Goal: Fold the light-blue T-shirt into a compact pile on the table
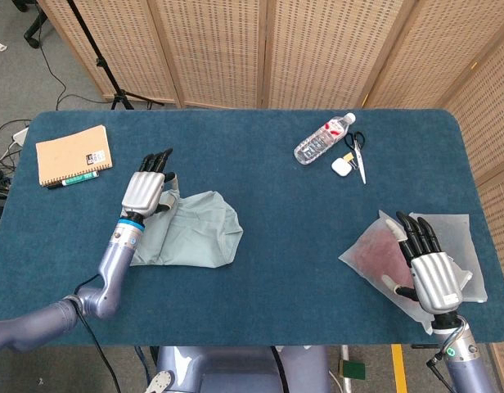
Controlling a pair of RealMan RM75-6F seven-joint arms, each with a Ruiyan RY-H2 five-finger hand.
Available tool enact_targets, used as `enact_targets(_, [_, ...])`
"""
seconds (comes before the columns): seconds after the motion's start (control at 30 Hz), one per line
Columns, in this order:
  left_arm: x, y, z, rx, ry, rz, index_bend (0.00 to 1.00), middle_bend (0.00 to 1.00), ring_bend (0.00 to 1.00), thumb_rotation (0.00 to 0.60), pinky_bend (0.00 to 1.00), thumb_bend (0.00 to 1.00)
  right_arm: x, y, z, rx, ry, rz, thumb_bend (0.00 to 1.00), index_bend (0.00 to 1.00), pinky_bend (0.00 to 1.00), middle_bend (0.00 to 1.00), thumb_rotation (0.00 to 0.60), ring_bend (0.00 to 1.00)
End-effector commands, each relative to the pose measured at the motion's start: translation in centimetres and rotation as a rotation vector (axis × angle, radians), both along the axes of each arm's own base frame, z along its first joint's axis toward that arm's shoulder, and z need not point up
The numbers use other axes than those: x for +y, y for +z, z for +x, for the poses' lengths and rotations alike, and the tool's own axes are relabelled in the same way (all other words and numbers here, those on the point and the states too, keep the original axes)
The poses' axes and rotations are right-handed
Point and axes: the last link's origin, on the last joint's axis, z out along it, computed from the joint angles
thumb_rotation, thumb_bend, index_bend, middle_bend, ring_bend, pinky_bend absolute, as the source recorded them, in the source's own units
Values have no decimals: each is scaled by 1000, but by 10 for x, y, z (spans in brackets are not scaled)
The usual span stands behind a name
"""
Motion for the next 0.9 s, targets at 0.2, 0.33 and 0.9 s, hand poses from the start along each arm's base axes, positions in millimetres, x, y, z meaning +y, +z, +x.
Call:
enact_targets(0.2, [6, -14, 16, 7, -20, -15, 769, 0, 0, 600, 0, 599, -1, 0, -1, -2, -3, 1, 0, 0, 0, 0, 600, 0])
enact_targets(0.33, [10, -23, 22, 32, -24, -15, 769, 0, 0, 600, 0, 598, -1, 1, -1, -3, -6, 1, 0, 0, 0, 0, 600, 0])
enact_targets(0.9, [16, -67, 46, -19, -46, -73, 769, 0, 0, 600, 0, 597, -4, 3, -5, -6, -27, -7, 0, 0, 0, 0, 600, 0])
